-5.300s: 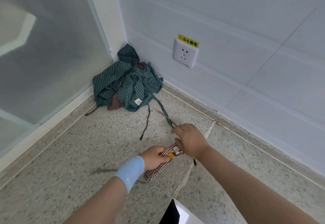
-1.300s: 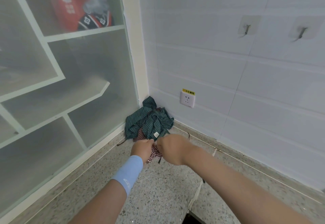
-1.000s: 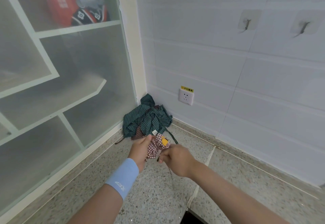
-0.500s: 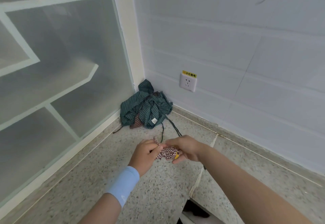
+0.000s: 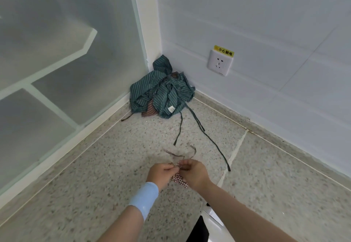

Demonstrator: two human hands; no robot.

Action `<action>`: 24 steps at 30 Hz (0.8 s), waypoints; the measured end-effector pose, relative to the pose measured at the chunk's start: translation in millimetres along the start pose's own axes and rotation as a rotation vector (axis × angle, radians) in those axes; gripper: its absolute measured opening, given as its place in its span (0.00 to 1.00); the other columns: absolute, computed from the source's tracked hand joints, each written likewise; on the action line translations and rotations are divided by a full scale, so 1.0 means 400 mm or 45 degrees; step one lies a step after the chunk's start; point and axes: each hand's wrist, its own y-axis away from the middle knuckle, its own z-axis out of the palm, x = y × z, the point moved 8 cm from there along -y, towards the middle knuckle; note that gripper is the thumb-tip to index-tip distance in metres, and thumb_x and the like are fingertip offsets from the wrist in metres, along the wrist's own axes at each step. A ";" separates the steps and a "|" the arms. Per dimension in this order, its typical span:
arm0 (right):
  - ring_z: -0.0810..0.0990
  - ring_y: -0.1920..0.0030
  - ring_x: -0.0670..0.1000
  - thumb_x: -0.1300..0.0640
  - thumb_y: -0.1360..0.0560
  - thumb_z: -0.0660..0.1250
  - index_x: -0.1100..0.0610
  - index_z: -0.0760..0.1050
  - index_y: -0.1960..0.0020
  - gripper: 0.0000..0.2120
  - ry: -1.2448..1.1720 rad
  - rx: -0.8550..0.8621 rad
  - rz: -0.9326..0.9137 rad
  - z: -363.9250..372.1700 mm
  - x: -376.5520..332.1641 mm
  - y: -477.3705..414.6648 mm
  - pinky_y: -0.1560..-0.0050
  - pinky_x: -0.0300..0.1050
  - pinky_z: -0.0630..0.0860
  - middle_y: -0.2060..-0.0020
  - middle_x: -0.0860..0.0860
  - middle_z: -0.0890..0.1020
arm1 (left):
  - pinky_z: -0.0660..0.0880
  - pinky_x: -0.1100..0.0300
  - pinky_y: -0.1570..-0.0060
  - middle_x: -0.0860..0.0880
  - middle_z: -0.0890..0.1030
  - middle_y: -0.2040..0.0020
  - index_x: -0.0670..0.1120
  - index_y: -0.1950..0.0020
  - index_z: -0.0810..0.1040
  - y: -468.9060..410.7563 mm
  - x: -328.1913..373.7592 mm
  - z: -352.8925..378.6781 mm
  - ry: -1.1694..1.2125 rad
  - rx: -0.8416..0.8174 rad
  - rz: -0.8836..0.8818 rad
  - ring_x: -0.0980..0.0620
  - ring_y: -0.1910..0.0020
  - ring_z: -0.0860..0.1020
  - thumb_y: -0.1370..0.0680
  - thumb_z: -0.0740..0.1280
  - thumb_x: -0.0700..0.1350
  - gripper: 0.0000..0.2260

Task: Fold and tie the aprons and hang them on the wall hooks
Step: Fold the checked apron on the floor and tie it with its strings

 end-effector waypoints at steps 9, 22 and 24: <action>0.84 0.53 0.57 0.63 0.29 0.77 0.61 0.71 0.33 0.27 -0.965 0.274 0.587 0.024 0.146 0.019 0.60 0.47 0.81 0.50 0.61 0.82 | 0.80 0.55 0.54 0.53 0.85 0.63 0.52 0.63 0.85 -0.020 -0.047 0.074 0.022 0.162 -0.079 0.54 0.59 0.83 0.22 0.69 0.53 0.11; 0.79 0.45 0.46 0.60 0.21 0.66 0.55 0.77 0.50 0.02 0.595 0.078 -0.704 -0.009 0.031 0.028 0.50 0.37 0.73 0.36 0.48 0.78 | 0.73 0.57 0.64 0.46 0.81 0.65 0.41 0.65 0.80 -0.043 -0.029 0.129 -0.455 0.039 0.191 0.50 0.63 0.78 0.22 0.64 0.42 0.13; 0.80 0.57 0.47 0.60 0.20 0.65 0.57 0.76 0.51 0.02 0.585 -0.002 -0.555 -0.014 0.033 0.014 0.58 0.39 0.72 0.54 0.50 0.82 | 0.73 0.57 0.62 0.49 0.80 0.66 0.45 0.65 0.81 -0.035 -0.034 0.122 -0.456 0.016 0.267 0.53 0.64 0.77 0.21 0.66 0.47 0.14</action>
